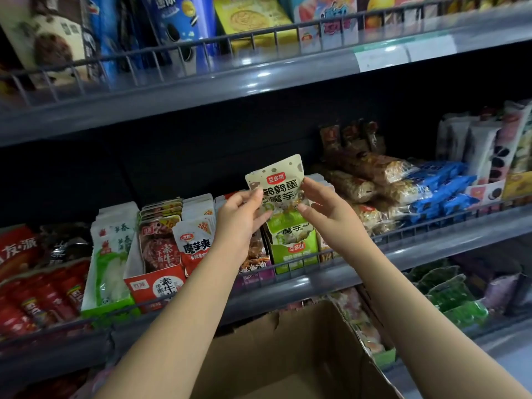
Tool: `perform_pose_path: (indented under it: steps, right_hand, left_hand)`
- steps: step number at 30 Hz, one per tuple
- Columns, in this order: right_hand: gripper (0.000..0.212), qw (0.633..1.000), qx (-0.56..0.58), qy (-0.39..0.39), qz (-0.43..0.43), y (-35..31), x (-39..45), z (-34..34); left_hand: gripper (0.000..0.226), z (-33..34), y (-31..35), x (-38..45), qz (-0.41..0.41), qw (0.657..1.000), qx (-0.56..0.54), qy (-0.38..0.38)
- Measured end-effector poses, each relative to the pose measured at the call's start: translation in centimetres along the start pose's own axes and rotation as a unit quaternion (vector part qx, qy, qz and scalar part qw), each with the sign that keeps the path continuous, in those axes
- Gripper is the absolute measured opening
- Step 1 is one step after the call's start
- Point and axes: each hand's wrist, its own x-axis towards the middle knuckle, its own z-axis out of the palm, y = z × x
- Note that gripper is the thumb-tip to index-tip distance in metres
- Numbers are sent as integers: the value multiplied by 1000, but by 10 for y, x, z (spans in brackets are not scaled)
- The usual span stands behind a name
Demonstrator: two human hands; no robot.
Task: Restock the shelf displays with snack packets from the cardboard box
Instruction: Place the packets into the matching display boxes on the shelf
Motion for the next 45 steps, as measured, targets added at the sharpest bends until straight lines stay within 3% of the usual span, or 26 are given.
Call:
perform_pose_path:
  steps: [4, 7, 11, 13, 18, 23, 29, 33, 36, 45]
  right_hand:
    - [54, 999, -32, -9, 34, 15, 5, 1]
    - [52, 996, -63, -4, 68, 28, 1, 0]
    - [44, 988, -132, 2, 82, 42, -6, -3]
    - [42, 985, -156, -2, 79, 49, -8, -3]
    - [48, 979, -194, -8, 68, 55, -13, 1]
    - [51, 979, -195, 15, 60, 54, -24, 5]
    - [47, 982, -170, 29, 79, 45, -62, 14]
    - [37, 977, -165, -33, 128, 56, -99, 26]
    - [34, 961, -216, -82, 150, 79, -123, 34]
    - [35, 861, -285, -291, 305, 149, -156, 51]
  left_hand:
    - [17, 1, -12, 10, -23, 999, 35, 4]
    - [22, -3, -22, 13, -28, 991, 129, 10]
    - [21, -9, -33, 10, 23, 942, 335, 28]
    - [17, -8, -37, 8, 38, 927, 373, 22]
    - [18, -7, -43, 8, 49, 925, 375, 29]
    - [17, -6, -46, -5, 31, 961, 273, 38]
    - [19, -16, -63, -42, 39, 973, 221, 47]
    - [10, -36, -102, -79, -30, 976, 214, 23]
    - [17, -54, -145, -104, -76, 966, 248, 15]
    - [7, -94, -238, -146, -199, 919, 338, -49]
